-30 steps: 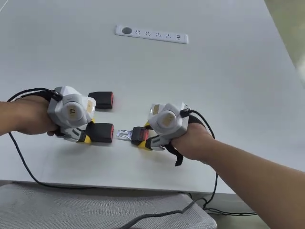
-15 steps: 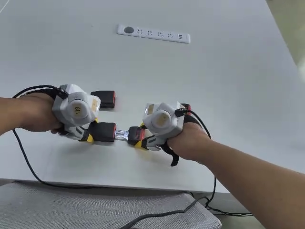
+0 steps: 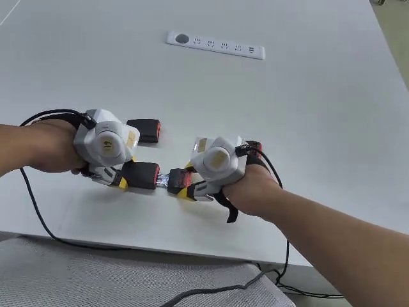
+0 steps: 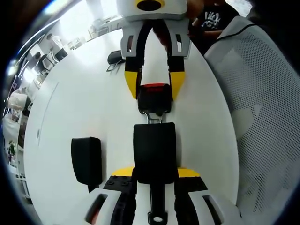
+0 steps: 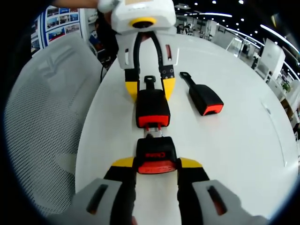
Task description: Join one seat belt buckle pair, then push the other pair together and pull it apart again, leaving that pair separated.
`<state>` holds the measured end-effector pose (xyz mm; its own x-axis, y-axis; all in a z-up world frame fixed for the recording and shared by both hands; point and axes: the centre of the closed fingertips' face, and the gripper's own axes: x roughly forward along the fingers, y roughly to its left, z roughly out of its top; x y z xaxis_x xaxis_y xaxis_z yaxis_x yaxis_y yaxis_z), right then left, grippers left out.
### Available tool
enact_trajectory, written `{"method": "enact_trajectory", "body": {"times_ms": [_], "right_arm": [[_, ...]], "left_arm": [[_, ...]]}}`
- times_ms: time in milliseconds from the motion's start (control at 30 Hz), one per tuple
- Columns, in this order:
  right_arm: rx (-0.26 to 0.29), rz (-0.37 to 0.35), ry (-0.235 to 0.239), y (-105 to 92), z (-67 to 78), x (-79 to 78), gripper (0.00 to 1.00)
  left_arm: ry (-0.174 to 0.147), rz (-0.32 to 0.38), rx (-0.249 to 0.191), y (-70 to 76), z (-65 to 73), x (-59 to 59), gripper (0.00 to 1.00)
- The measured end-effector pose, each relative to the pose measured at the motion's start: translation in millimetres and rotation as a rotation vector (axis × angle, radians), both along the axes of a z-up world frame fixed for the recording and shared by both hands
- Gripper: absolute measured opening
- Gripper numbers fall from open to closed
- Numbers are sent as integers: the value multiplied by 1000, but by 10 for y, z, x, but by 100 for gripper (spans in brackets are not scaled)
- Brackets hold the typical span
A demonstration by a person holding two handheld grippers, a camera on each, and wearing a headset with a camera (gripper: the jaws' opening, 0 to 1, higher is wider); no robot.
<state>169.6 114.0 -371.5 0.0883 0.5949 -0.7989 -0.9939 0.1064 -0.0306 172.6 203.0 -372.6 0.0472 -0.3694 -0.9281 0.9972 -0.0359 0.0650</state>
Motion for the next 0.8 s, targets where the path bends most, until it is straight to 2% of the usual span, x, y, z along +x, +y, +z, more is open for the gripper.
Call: {"method": "enact_trajectory", "body": {"times_ms": [133, 200, 367, 633, 800], "right_arm": [[1, -3, 2, 61, -5, 12, 32], [-3, -8, -2, 58, -2, 11, 32], [-4, -9, 14, 63, -8, 21, 31], [-17, -17, 4, 65, -9, 17, 31], [-21, -23, 0, 70, -13, 18, 31]], "left_arm": [[6, 18, -4, 24, -41, 38, 30], [13, 32, -23, 36, -50, 53, 30], [15, 27, -30, -10, 34, -26, 30], [19, 26, -8, -43, 104, -81, 30], [17, 35, -17, -39, 134, -105, 30]]}}
